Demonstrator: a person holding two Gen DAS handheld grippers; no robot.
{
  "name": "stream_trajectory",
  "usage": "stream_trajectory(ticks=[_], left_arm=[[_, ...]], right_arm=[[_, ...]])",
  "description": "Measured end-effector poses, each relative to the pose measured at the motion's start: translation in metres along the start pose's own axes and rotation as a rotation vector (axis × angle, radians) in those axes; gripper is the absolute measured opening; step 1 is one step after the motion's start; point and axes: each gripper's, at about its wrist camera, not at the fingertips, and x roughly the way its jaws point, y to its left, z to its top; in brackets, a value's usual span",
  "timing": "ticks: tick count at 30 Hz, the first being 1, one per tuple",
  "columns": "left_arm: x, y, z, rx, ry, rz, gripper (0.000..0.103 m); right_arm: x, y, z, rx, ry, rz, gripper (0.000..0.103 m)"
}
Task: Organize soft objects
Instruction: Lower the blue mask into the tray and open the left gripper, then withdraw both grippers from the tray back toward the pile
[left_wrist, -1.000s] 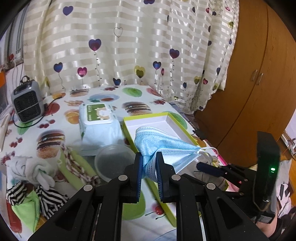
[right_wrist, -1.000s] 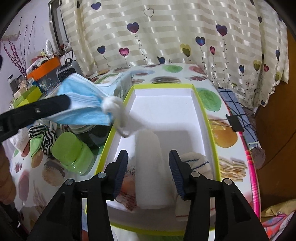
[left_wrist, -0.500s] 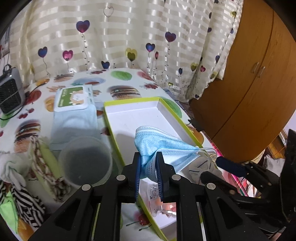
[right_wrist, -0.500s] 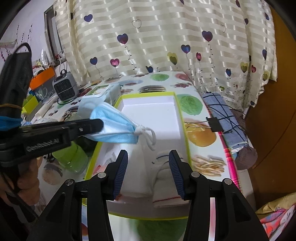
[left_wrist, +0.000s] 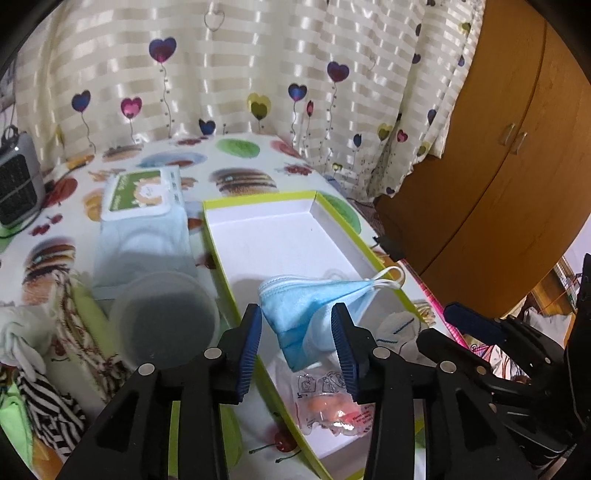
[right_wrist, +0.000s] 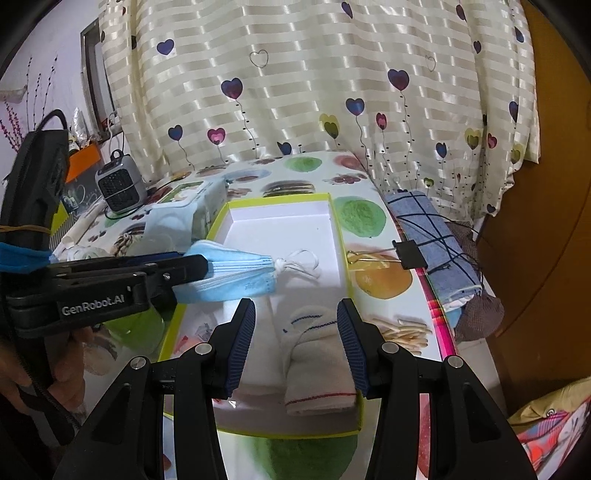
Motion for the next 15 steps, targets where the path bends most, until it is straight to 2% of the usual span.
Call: stream_trajectory(ticks=[15], left_arm=[[-0.06,0.005,-0.019,-0.002,-0.074,0.017,0.038]], right_arm=[[-0.027,0.027,0.001,-0.051,-0.02,0.031,0.047]])
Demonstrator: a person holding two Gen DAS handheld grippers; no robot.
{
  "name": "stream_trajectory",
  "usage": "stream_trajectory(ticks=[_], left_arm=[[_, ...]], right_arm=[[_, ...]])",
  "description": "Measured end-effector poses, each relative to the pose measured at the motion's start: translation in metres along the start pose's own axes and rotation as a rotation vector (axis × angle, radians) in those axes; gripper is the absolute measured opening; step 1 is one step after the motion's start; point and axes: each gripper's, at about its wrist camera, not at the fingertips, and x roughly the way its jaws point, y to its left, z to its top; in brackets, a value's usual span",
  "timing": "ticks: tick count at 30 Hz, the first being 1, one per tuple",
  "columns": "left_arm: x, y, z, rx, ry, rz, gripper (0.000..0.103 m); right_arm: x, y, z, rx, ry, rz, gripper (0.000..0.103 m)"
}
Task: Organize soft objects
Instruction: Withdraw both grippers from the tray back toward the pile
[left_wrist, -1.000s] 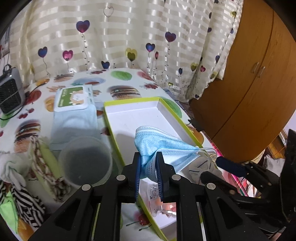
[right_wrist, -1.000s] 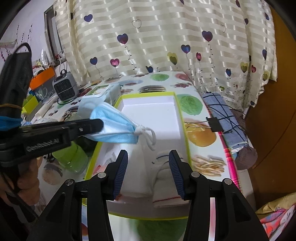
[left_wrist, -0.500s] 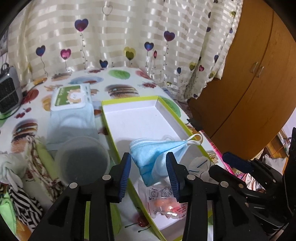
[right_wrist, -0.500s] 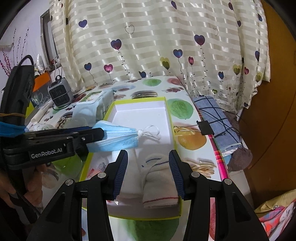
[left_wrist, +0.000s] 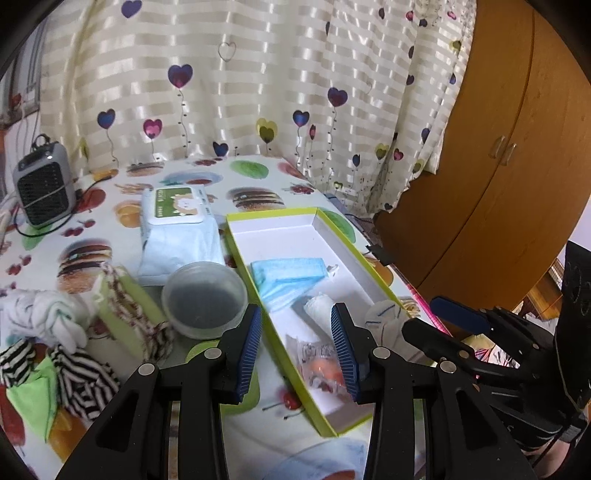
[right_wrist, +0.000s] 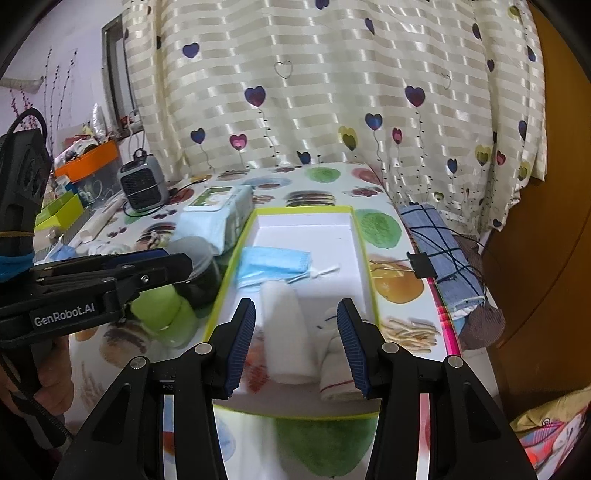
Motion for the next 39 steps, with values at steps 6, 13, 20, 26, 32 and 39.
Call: stream_trajectory(ticks=[6,13,20,26,32,39], left_arm=[[-0.023,0.005,-0.01,-0.01,-0.02,0.012,0.038],[-0.047,0.012,-0.025,-0.012,-0.04,0.042,0.038],[-0.062,0.027,-0.041,-0.046,-0.035,0.072,0.038],[-0.072,0.04,-0.051,-0.07,-0.041,0.122,0.04],[-0.082,0.051,-0.058,-0.094,-0.057,0.182,0.045],[-0.088,0.062,-0.063,-0.113,-0.052,0.209,0.045]], right_arm=[[-0.011,0.019,0.001,-0.038,-0.01,0.021,0.048],[-0.018,0.04,-0.002,-0.065,-0.013,0.052,0.052],[-0.02,0.06,-0.006,-0.096,-0.004,0.081,0.052],[-0.022,0.071,-0.006,-0.112,-0.012,0.096,0.053],[-0.021,0.087,-0.007,-0.154,-0.001,0.119,0.053],[-0.021,0.104,-0.008,-0.19,-0.003,0.148,0.053]])
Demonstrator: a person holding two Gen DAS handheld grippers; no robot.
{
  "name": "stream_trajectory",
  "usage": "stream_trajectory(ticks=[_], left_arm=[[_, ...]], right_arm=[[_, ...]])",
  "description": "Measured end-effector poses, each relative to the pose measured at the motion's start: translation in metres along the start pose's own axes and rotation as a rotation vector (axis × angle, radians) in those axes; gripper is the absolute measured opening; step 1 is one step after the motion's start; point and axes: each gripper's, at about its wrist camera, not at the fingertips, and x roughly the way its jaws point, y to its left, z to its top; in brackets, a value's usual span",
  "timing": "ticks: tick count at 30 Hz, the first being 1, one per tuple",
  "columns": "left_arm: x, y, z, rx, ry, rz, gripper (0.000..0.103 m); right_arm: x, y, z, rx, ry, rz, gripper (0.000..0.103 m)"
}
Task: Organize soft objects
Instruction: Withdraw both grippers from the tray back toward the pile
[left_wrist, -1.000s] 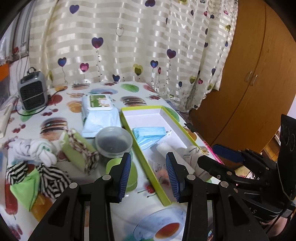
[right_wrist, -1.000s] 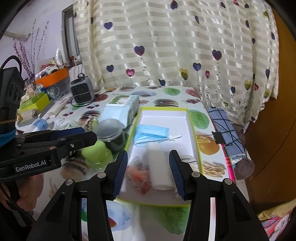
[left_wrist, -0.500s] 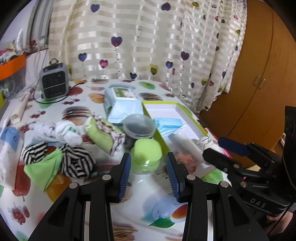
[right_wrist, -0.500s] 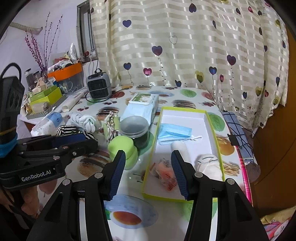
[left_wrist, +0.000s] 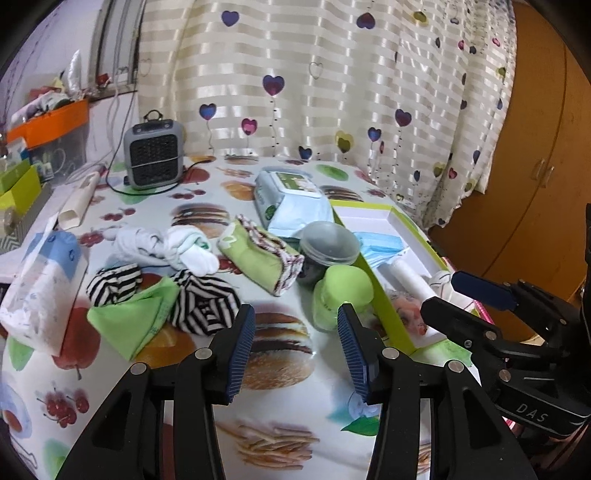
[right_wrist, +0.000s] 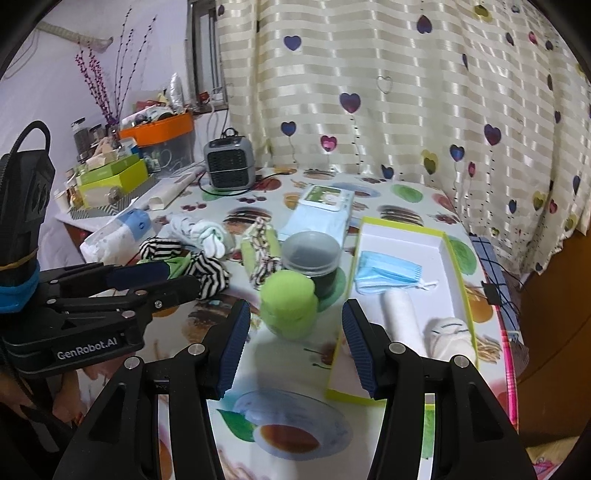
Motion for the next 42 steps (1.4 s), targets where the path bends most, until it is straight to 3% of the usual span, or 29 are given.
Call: stream_trajectory(ticks=[7,22,42], left_arm=[[-0.005,0.014,-0.007,-0.021,0.001,-0.011,0.045],[-0.006,0.054,-0.016,-0.06,0.001,0.064,0.045],[0.001,0.094,-0.012,-0.13,0.004,0.109,0.045]], right_arm=[[0.004,0.014,0.003,-0.026,0.007,0.014,0.053],[0.022,0.04,0.01,-0.076,0.023,0.062,0.053],[0.053,0.053,0.026,-0.128,0.074,0.111,0.053]])
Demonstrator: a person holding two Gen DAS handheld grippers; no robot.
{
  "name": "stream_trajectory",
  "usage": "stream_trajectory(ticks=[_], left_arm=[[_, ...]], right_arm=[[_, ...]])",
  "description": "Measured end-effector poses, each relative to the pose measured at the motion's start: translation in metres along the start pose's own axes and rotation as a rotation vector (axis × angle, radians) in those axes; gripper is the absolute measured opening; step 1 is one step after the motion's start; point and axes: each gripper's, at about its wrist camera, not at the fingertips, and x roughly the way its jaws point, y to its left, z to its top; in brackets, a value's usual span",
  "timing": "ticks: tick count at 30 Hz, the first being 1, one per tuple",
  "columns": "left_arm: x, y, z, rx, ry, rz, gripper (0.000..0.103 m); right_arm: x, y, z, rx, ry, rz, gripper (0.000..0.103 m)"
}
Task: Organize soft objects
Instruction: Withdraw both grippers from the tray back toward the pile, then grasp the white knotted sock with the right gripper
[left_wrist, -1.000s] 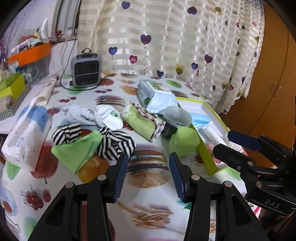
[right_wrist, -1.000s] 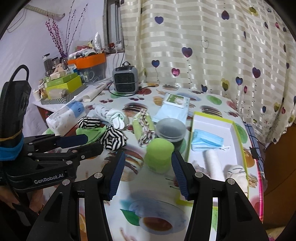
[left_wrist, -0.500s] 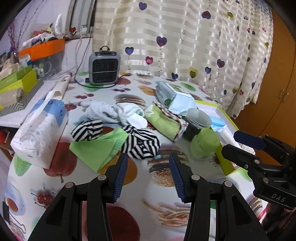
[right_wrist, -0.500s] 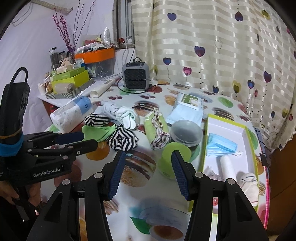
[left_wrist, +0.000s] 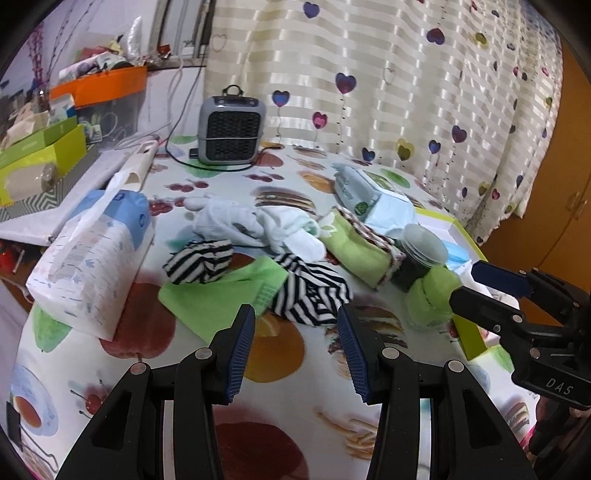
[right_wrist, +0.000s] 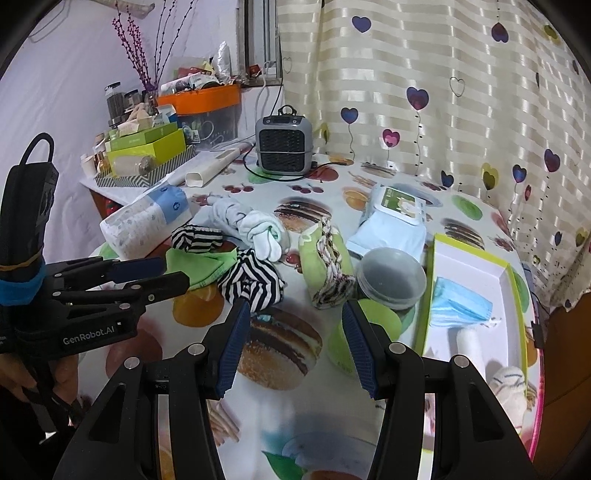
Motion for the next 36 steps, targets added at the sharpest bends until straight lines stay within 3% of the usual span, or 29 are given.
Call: stream_trajectory(ticks=[23,36], left_arm=[[0.029,0.059,0.001,-0.106,0.054,0.047,0.046],[0.053,0.078,-0.003,-0.161,0.111,0.043,0.048]], right_arm=[[0.079,0.025,0.042,-0.025,0.075,0.092,0.053],[0.135,0.024,0.063,0.001,0.124,0.089,0.053]])
